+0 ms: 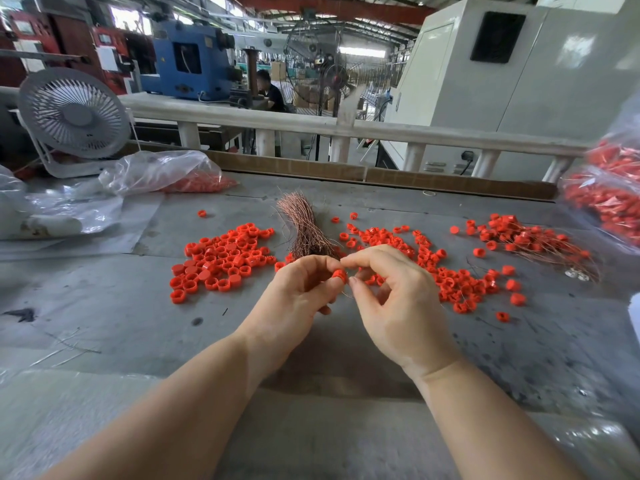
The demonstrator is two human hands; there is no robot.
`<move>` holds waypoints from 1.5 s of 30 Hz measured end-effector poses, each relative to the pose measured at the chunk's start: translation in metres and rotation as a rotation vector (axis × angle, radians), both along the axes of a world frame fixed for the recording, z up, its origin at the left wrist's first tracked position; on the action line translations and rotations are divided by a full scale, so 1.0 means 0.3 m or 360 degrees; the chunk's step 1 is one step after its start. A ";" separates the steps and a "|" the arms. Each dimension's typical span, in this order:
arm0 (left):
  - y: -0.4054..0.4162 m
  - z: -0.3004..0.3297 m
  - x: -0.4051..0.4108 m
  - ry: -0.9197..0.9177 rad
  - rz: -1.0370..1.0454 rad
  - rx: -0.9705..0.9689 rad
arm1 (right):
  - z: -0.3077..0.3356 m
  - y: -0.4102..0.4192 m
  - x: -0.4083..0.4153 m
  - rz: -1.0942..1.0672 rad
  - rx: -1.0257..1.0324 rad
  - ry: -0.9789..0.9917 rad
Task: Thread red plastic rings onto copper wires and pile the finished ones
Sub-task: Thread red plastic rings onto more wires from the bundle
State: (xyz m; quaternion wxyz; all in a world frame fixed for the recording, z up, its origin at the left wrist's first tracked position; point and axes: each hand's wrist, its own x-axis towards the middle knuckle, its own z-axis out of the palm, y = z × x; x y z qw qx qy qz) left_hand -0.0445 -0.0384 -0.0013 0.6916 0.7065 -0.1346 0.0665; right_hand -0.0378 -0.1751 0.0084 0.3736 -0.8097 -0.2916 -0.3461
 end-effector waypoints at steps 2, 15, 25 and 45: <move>0.002 0.003 0.000 -0.0014 0.0016 -0.0053 | -0.001 0.001 0.002 0.0025 0.0046 0.0032; 0.003 0.015 -0.006 -0.0092 0.0075 -0.0059 | -0.002 0.002 0.009 0.0012 0.0082 0.0087; -0.006 0.017 -0.013 -0.0239 0.0236 0.0244 | 0.002 0.000 0.003 -0.0071 0.0139 0.0236; -0.006 0.024 -0.018 -0.0107 0.0167 -0.0151 | -0.003 -0.011 0.013 0.0090 0.0237 0.0443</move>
